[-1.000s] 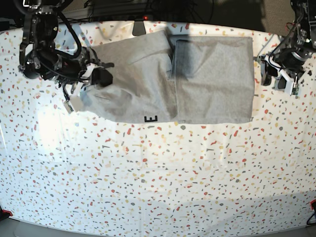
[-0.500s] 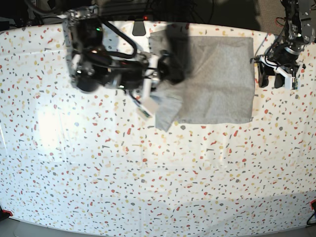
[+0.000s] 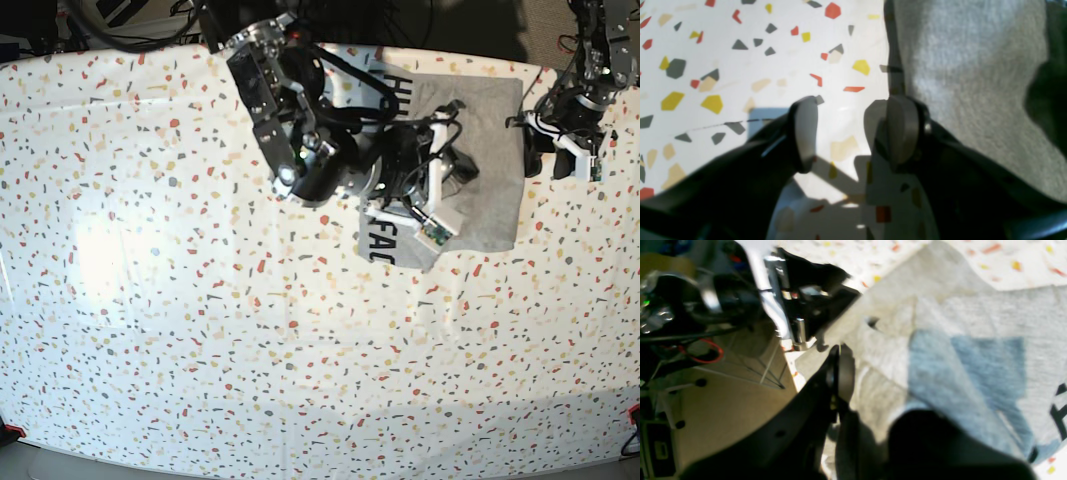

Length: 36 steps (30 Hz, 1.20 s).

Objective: Fold the T-shirt properly
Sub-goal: 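Grasp the shirt with the right gripper and fold it over toward the left gripper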

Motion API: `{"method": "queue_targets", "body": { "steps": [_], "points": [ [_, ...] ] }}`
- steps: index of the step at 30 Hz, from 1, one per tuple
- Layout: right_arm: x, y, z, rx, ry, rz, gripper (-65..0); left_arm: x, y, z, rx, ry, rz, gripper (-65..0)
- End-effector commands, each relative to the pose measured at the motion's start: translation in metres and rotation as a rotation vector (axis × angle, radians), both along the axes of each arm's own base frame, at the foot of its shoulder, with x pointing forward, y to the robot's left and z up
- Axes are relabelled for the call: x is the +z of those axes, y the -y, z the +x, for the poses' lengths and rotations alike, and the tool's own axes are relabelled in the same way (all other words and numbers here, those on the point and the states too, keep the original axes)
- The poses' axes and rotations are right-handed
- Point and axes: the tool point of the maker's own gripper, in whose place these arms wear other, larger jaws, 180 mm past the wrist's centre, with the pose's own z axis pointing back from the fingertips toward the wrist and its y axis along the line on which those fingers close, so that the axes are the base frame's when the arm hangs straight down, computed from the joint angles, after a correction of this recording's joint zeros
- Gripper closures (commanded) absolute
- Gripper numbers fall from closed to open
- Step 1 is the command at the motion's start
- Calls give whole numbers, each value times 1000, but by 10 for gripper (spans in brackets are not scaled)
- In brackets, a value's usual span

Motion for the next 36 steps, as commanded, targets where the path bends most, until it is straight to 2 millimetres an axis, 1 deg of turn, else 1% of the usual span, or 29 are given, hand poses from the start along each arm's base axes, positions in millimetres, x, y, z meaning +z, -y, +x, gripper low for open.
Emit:
{"method": "queue_targets", "body": {
  "steps": [1, 3, 7, 11, 15, 19, 22, 25, 26, 29, 30, 31, 32, 36],
  "points": [
    [13, -7, 7, -7, 25, 42, 0, -4, 0, -5, -18, -32, 8, -324],
    [7, -11, 6, 5, 5, 38, 0, -4, 2, -6, -28, -32, 4, -324],
    [4, -20, -2, 47, -31, 102, 0, -4, 8, -7, -42, -31, -10, -324],
    [9, -25, -9, 83, -50, 154, 0, -4, 8, -7, -42, -30, -11, -324],
    [11, -31, -15, 110, -48, 160, 0, -3, 25, -11, -93, -37, -73, -324],
    [15, -40, -23, 157, -31, 153, 0, -7, 36, -13, -86, -44, -94, -324],
    [19, -47, -29, 188, -13, 158, 0, -8, 38, -13, -84, -44, -98, -324],
    [28, -52, -28, 183, 9, 199, 0, -9, 38, -14, -86, -51, -97, -324],
    [32, -53, -26, 174, 17, 221, -41, -9, 38, -15, -87, -54, -96, -324],
    [43, -55, -20, 150, 39, 279, -223, -9, 36, -15, -89, -55, -91, -324],
    [46, -55, -18, 145, 47, 292, -269, -8, 34, -14, -90, -55, -86, -324],
    [50, -56, -15, 141, 57, 303, -300, -8, 32, -14, -92, -55, -80, -324],
    [54, -56, -12, 138, 70, 315, -316, -7, 30, -14, -94, -55, -75, -324],
    [72, -57, 1, 141, 123, 340, -317, -4, 14, -12, -106, -56, -32, -324]
  ]
}}
